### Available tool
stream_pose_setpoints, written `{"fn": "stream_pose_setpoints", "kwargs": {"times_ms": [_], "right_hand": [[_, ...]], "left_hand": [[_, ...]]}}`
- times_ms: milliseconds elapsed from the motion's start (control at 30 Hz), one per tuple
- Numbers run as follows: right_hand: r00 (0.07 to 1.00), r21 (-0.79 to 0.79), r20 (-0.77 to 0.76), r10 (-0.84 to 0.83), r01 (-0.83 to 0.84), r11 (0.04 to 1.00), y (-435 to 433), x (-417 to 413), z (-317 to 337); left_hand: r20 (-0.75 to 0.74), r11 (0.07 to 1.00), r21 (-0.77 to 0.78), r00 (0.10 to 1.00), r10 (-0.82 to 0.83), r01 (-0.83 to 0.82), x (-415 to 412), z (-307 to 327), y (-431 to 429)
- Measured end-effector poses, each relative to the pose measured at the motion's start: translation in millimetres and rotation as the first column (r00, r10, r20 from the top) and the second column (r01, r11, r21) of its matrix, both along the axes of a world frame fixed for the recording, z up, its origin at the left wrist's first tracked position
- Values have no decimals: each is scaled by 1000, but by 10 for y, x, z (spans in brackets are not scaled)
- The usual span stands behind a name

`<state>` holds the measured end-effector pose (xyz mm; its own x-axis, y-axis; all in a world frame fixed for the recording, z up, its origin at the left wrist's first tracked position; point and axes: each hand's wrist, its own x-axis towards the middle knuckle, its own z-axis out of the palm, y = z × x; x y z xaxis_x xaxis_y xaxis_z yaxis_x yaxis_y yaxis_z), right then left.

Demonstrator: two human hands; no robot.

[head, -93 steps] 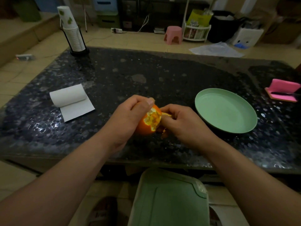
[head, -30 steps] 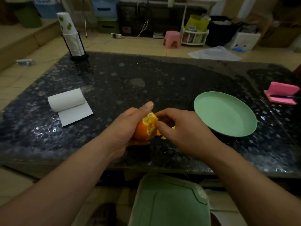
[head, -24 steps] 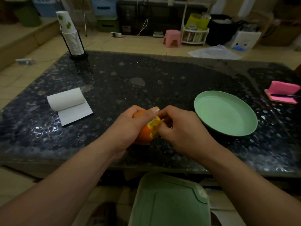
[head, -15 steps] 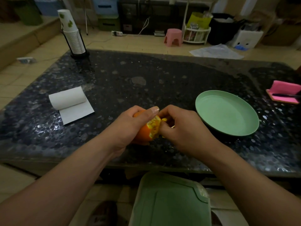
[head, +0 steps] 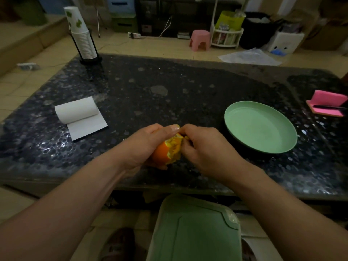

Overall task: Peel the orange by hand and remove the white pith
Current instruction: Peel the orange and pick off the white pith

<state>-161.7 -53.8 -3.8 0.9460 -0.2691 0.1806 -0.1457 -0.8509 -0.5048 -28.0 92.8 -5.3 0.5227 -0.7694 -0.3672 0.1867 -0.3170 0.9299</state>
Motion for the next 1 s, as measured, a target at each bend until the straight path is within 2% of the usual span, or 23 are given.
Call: {"fn": "stream_pose_setpoints", "kwargs": {"times_ms": [133,300,467,733,900,1000], "right_hand": [[999,55,32,-1,-1,998,-30,-2,-30],[1000,104,-21,14,-12,995,-36,-3,-54],[998,159,55,-27,17,987,-35,8,-74],[1000,414,-5,-2,3,910,-102,-5,-21],[999,209,-49,-16,26,978,-113,8,-29],[998,208,-5,-59,59,976,-101,17,-31]], "left_hand": [[-36,1000,-7,999,-14,14,8,-4,2],[-32,1000,10,999,-19,20,16,-15,21],[-69,999,-6,997,-46,45,11,15,28],[-108,996,19,990,-85,88,98,56,101],[-25,997,13,996,-81,81,45,39,10],[-24,997,-14,997,-78,77,30,20,-19]]}}
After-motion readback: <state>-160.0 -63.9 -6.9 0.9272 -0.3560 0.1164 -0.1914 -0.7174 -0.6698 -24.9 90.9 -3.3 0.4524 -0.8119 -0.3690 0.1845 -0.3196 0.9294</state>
